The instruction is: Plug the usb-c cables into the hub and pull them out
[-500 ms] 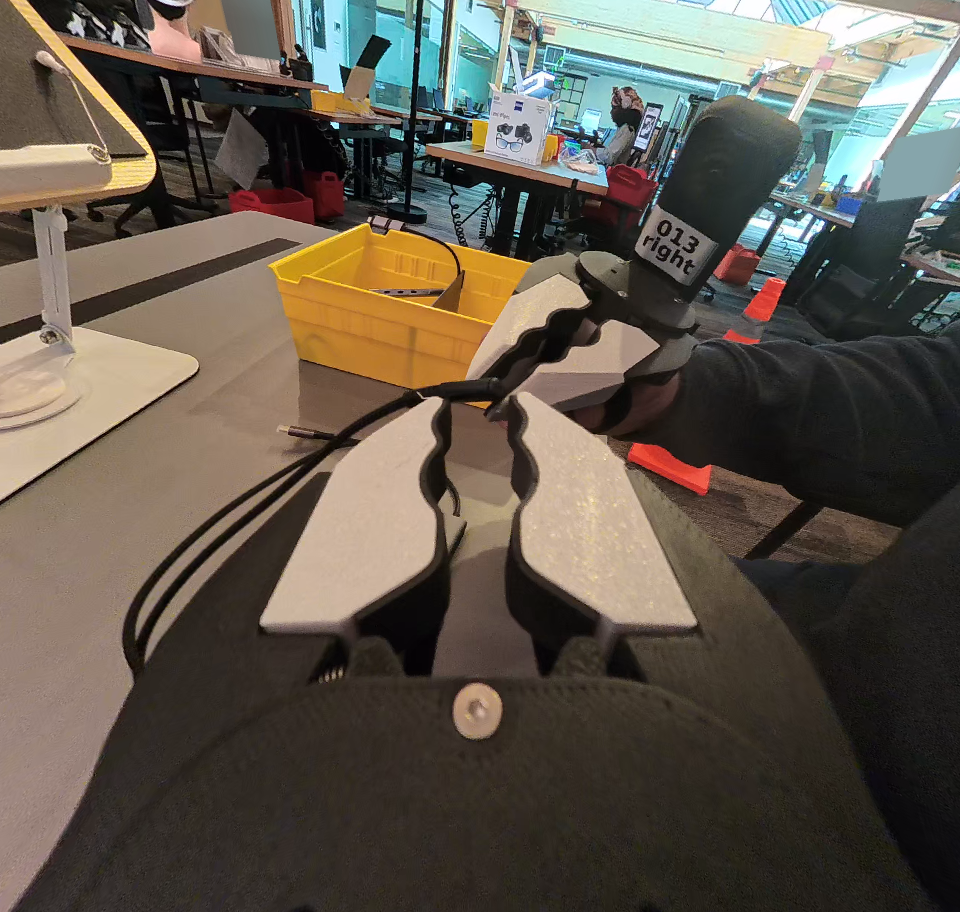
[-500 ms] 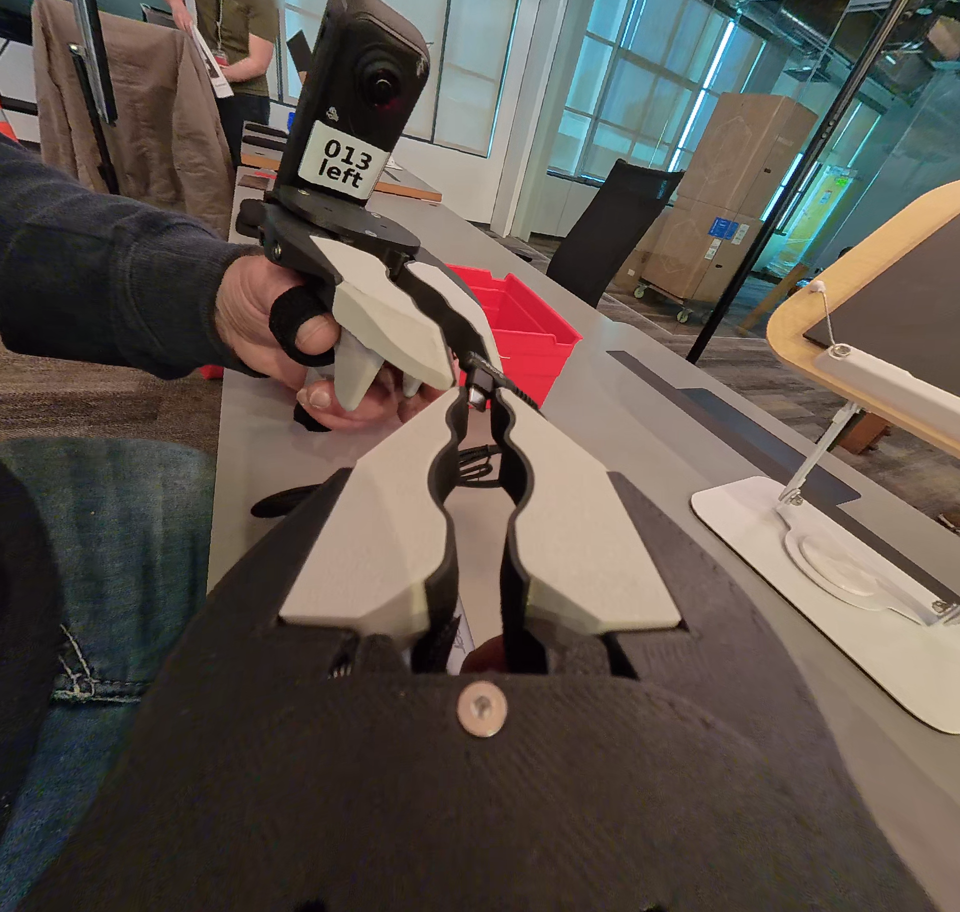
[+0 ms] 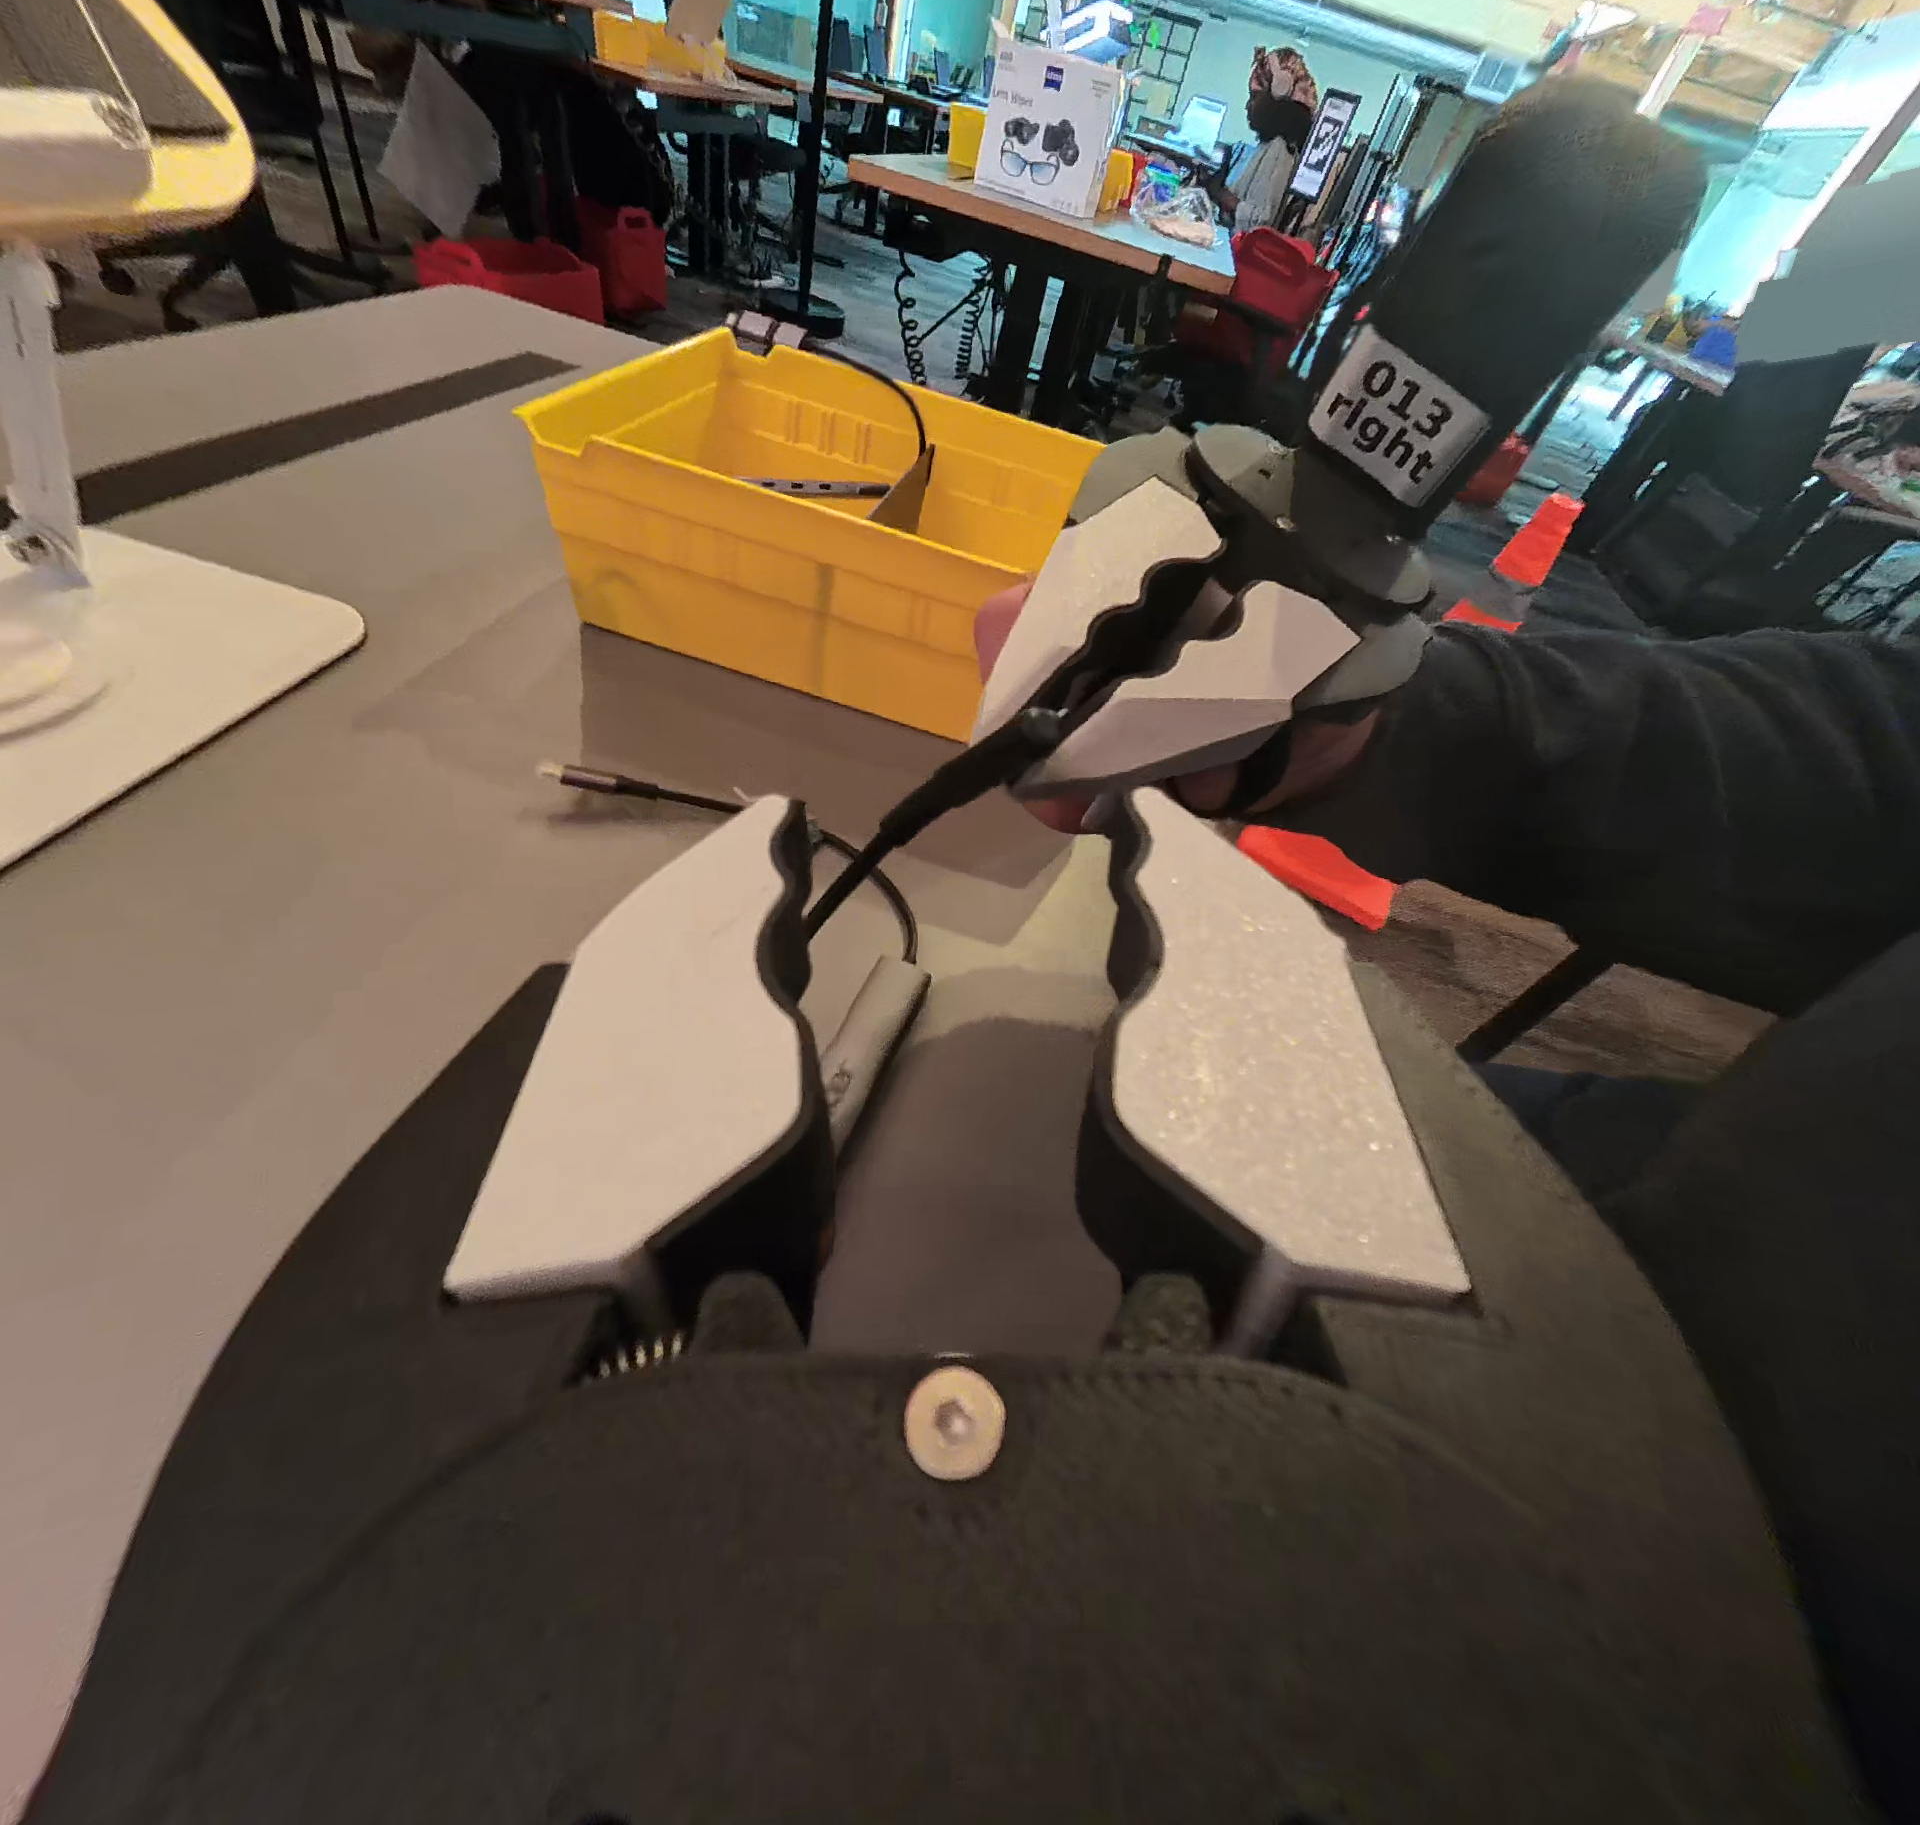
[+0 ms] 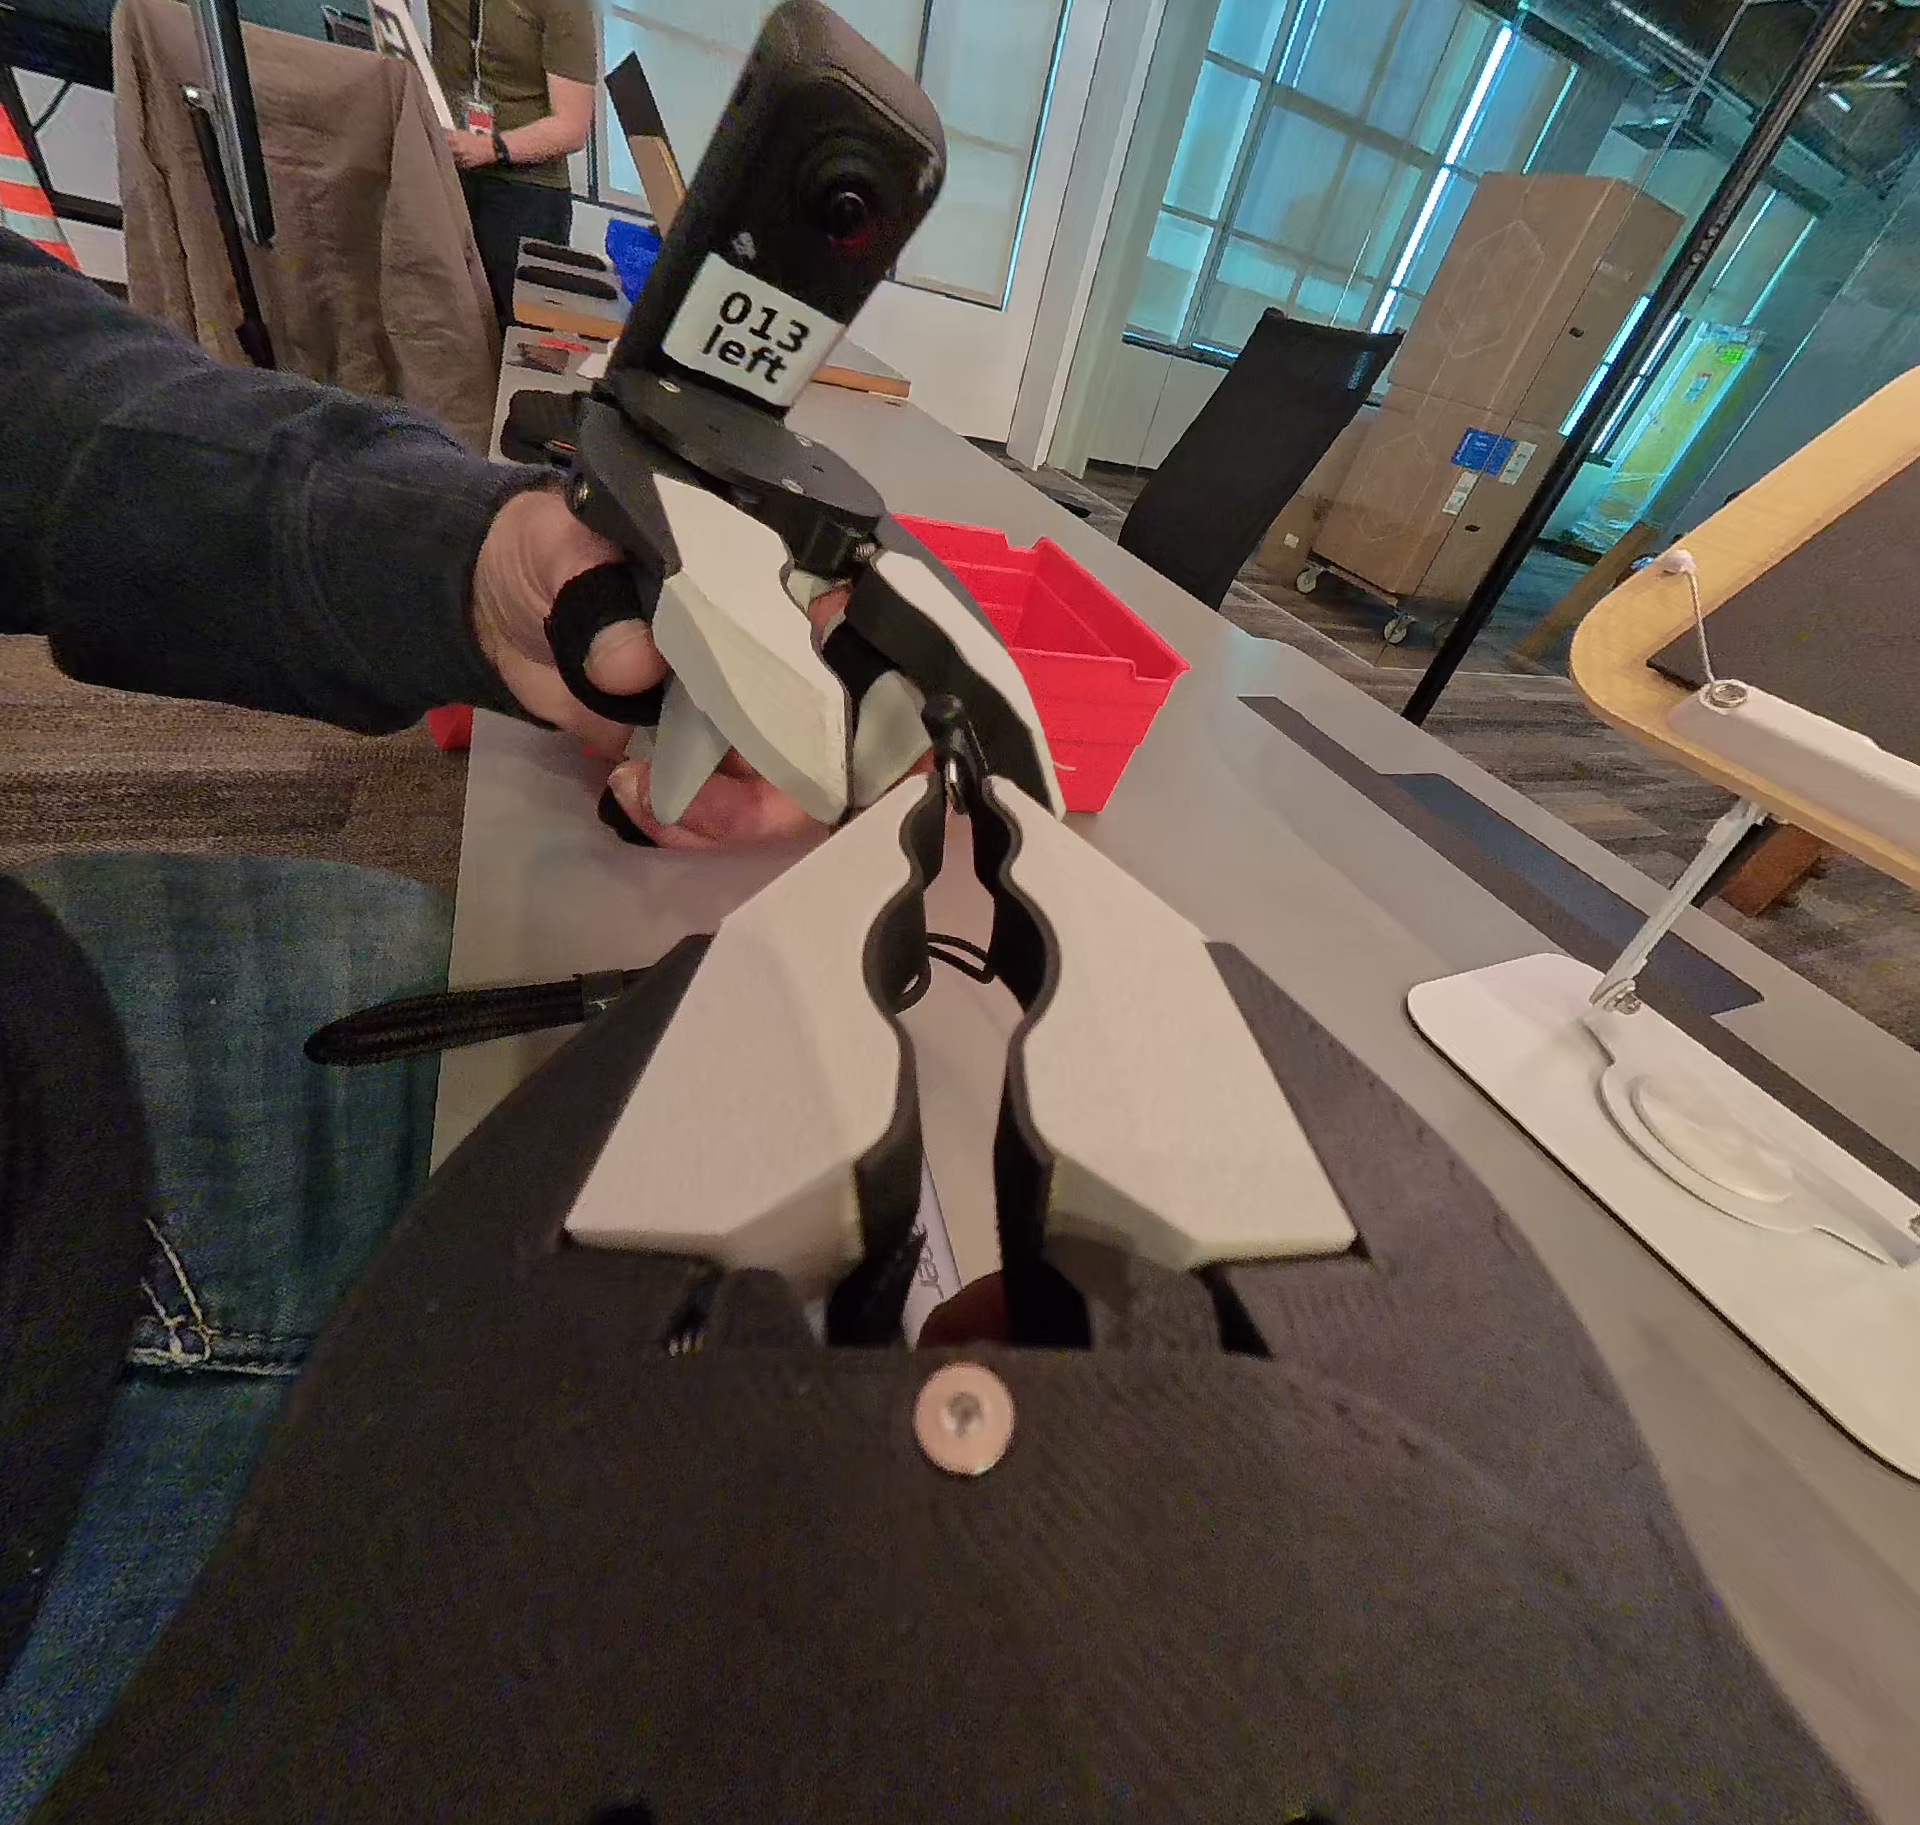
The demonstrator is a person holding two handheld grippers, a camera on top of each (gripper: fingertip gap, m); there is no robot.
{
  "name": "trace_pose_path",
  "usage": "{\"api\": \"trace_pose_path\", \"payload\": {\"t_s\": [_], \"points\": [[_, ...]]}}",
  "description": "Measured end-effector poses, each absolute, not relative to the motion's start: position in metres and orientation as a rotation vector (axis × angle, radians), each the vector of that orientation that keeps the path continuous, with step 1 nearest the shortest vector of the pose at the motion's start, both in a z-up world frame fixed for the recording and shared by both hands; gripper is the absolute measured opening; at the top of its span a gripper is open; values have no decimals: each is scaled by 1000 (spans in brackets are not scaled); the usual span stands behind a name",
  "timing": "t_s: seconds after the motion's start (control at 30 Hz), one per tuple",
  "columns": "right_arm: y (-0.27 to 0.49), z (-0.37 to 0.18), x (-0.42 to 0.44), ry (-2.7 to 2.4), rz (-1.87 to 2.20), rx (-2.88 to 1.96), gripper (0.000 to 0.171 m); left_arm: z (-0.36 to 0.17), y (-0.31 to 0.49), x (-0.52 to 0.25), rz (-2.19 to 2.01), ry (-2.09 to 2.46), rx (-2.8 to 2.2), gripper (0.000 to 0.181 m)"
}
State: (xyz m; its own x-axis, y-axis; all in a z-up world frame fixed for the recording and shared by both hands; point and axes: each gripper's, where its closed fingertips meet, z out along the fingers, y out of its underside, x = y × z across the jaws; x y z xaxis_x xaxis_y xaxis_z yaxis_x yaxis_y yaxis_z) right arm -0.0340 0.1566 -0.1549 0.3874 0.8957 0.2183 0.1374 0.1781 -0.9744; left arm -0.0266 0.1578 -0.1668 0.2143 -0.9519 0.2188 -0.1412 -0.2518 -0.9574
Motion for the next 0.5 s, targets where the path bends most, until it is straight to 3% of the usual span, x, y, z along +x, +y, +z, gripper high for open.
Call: {"api": "trace_pose_path", "payload": {"t_s": [0.5], "points": [[148, -163, -43, -1178, 604, -1245, 2, -173, 147, -22, -1670, 900, -1765, 54]]}}
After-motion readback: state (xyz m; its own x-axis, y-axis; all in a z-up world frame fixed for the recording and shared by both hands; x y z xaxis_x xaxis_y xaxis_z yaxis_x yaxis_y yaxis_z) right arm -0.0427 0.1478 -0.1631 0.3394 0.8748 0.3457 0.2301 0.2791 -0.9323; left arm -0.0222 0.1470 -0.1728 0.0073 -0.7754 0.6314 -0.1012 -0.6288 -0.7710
